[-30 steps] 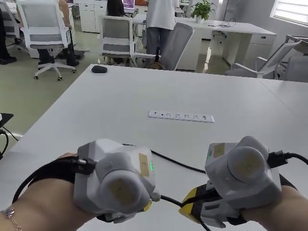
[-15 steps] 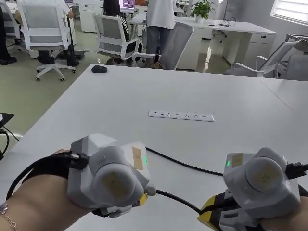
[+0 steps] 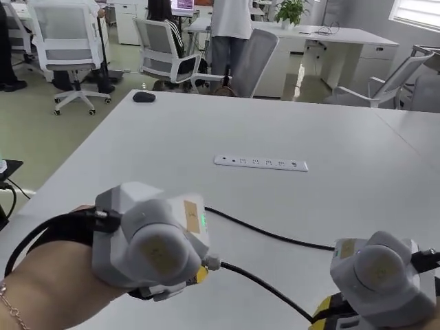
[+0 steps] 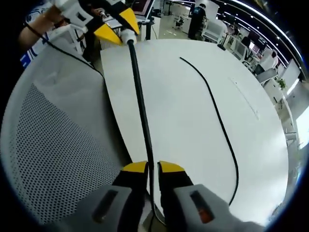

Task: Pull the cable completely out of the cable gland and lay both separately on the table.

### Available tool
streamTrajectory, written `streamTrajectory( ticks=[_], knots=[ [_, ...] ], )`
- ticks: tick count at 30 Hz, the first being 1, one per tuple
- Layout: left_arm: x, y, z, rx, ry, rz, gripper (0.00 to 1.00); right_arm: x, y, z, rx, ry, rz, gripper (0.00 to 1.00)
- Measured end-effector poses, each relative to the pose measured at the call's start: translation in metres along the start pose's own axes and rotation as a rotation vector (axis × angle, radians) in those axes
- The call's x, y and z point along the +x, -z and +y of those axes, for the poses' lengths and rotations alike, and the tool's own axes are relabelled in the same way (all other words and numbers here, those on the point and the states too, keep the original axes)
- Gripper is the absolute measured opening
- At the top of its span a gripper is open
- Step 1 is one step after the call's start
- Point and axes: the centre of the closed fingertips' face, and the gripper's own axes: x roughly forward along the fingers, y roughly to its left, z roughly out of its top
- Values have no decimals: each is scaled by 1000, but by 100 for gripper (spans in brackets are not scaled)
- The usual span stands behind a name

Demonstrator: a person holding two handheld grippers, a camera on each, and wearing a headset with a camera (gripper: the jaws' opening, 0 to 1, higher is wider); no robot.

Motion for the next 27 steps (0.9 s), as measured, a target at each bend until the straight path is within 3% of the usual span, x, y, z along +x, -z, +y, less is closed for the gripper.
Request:
streamTrajectory(
  ticks=[3, 5, 9, 14, 19, 22, 27],
  knots=[
    [0, -2, 2, 5, -11, -6, 17, -3, -18, 7, -26, -6, -27, 17],
    [0, -3, 2, 2, -10, -9, 17, -6, -40, 12, -41, -10, -86, 20],
    [-2, -6, 3, 16, -18, -10, 17, -16, -85, 10, -87, 34, -215, 26],
    [-6, -18, 6, 79, -96, -37, 17, -25, -123, 11, -144, 68, -335, 23],
    [-5, -21, 3, 92, -90, -35, 17, -25, -136, 14, -176, 81, -368, 17],
    [-6, -23, 3, 95, -92, -40, 17, -24, -135, 12, -195, 91, -361, 3],
    [-6, -23, 5, 88, -95, -45, 17, -24, -128, 8, -175, 90, -361, 3]
  ],
)
